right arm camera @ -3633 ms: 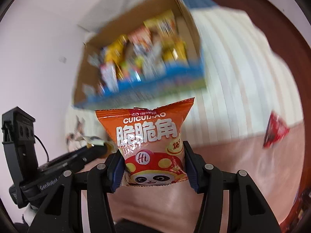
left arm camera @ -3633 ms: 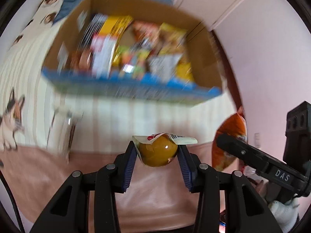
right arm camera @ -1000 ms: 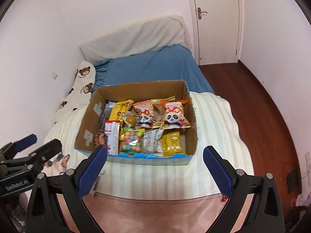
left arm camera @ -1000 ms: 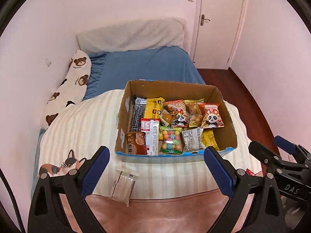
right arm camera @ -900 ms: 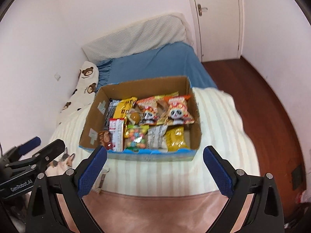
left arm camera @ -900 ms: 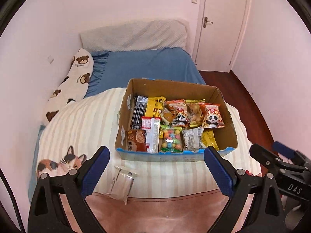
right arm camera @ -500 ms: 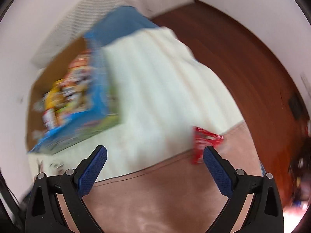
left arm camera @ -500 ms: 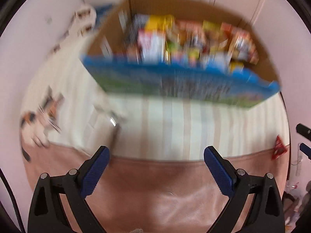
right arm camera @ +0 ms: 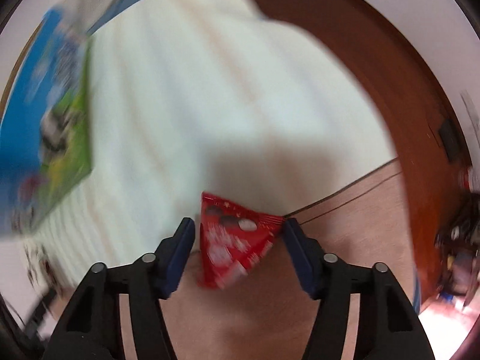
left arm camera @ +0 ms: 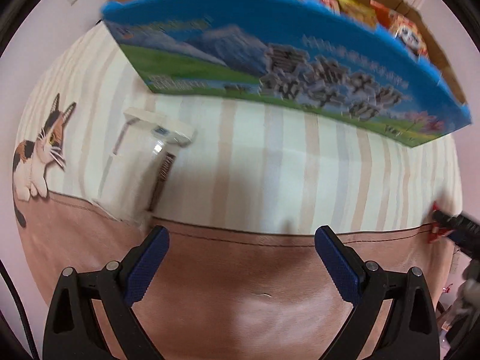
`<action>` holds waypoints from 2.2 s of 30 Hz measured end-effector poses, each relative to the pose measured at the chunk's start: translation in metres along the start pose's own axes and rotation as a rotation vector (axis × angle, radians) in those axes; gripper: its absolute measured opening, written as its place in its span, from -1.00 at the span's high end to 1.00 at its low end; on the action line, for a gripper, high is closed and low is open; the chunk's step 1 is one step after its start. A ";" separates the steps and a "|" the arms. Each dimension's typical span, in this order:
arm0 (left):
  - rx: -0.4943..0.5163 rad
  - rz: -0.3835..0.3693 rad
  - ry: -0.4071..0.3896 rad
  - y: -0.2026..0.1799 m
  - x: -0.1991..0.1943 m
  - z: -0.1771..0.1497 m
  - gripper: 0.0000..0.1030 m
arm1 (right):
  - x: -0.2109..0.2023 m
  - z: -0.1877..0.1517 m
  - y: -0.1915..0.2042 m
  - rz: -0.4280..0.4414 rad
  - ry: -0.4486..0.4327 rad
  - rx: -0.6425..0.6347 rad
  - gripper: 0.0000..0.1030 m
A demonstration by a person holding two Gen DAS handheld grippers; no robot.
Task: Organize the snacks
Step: 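Grasp the white bread bag with left tool while right tool grasps red triangle candy, then carry both snacks into the box and open both tools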
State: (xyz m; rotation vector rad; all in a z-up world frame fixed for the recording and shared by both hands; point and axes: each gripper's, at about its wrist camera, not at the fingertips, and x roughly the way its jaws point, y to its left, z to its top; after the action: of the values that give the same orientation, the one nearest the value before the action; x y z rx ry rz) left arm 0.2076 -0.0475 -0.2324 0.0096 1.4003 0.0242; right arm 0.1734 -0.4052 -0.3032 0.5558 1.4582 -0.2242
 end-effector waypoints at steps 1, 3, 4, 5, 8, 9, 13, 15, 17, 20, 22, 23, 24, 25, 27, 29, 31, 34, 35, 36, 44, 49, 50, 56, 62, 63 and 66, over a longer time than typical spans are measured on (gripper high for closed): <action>0.000 0.007 -0.019 0.007 -0.005 0.000 -0.93 | 0.002 -0.007 0.012 -0.006 0.009 -0.039 -0.22; -0.006 0.034 -0.045 0.026 -0.013 0.001 -0.93 | 0.008 -0.024 0.036 -0.016 0.027 -0.116 -0.22; -0.015 0.051 -0.046 0.037 -0.014 0.002 -0.93 | 0.012 -0.033 0.050 -0.017 0.035 -0.154 -0.22; -0.023 0.064 -0.042 0.046 -0.014 0.003 -0.93 | 0.015 -0.040 0.061 -0.017 0.034 -0.187 -0.22; -0.028 0.103 -0.012 0.071 -0.010 0.012 -0.93 | 0.024 -0.061 0.094 -0.002 0.035 -0.261 -0.22; -0.017 0.112 -0.006 0.076 -0.008 0.016 -0.93 | 0.026 -0.068 0.103 0.017 0.037 -0.274 -0.22; 0.074 0.158 0.045 0.079 0.015 0.033 -0.93 | 0.028 -0.084 0.123 0.042 0.068 -0.321 -0.22; 0.115 0.182 0.092 0.078 0.034 0.040 -0.93 | 0.030 -0.089 0.128 0.066 0.100 -0.334 -0.23; 0.131 0.181 0.122 0.075 0.050 0.046 -0.93 | 0.031 -0.093 0.129 0.066 0.116 -0.336 -0.35; 0.133 0.151 0.111 0.069 0.057 0.057 -0.29 | 0.037 -0.102 0.128 0.083 0.140 -0.313 -0.38; 0.096 0.095 0.120 0.066 0.055 0.059 -0.16 | 0.037 -0.104 0.126 0.098 0.154 -0.294 -0.38; 0.079 0.074 0.118 0.065 0.053 0.057 -0.15 | 0.038 -0.100 0.123 0.105 0.158 -0.287 -0.38; 0.065 0.060 0.119 0.064 0.053 0.054 -0.14 | 0.038 -0.100 0.119 0.120 0.161 -0.270 -0.38; 0.053 0.036 0.134 0.063 0.055 0.048 -0.14 | 0.034 -0.088 0.107 0.130 0.163 -0.258 -0.38; 0.009 0.007 0.160 0.062 0.058 0.036 -0.13 | 0.037 -0.082 0.097 0.153 0.163 -0.230 -0.38; -0.030 -0.026 0.189 0.060 0.061 0.019 -0.13 | 0.040 -0.077 0.091 0.164 0.161 -0.210 -0.38; -0.059 -0.056 0.221 0.059 0.064 0.001 -0.13 | 0.041 -0.078 0.088 0.159 0.151 -0.214 -0.37; -0.041 -0.076 0.265 0.051 0.073 -0.019 -0.14 | 0.045 -0.083 0.090 0.118 0.123 -0.248 -0.16; -0.035 -0.069 0.262 0.050 0.076 -0.020 -0.15 | 0.043 -0.086 0.094 0.101 0.113 -0.272 -0.10; -0.035 -0.067 0.253 0.049 0.078 -0.021 -0.15 | 0.043 -0.089 0.097 0.078 0.100 -0.313 -0.09; -0.069 -0.071 0.245 0.076 0.091 0.001 -0.26 | 0.044 -0.111 0.116 0.060 0.138 -0.458 -0.13; -0.058 -0.044 0.197 0.061 0.092 -0.004 -0.19 | 0.050 -0.105 0.111 0.073 0.155 -0.401 -0.23; -0.050 -0.043 0.191 0.054 0.083 -0.015 -0.11 | 0.051 -0.102 0.107 0.084 0.156 -0.380 -0.22; 0.014 -0.019 0.196 0.020 0.082 -0.044 -0.11 | 0.053 -0.087 0.099 0.081 0.138 -0.369 0.00; 0.065 -0.044 0.192 -0.014 0.073 -0.049 -0.10 | 0.049 -0.098 0.111 0.089 0.110 -0.377 0.11; 0.072 -0.049 0.188 -0.018 0.070 -0.049 -0.10 | 0.042 -0.102 0.107 0.092 0.104 -0.377 0.11; 0.100 -0.066 0.164 -0.027 0.053 -0.053 -0.09 | 0.023 -0.106 0.111 0.111 0.087 -0.386 0.13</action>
State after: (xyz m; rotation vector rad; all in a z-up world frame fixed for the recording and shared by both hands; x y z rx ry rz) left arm 0.1649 -0.0742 -0.2937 0.0455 1.5643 -0.1026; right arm 0.1358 -0.2549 -0.3026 0.3322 1.5020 0.1696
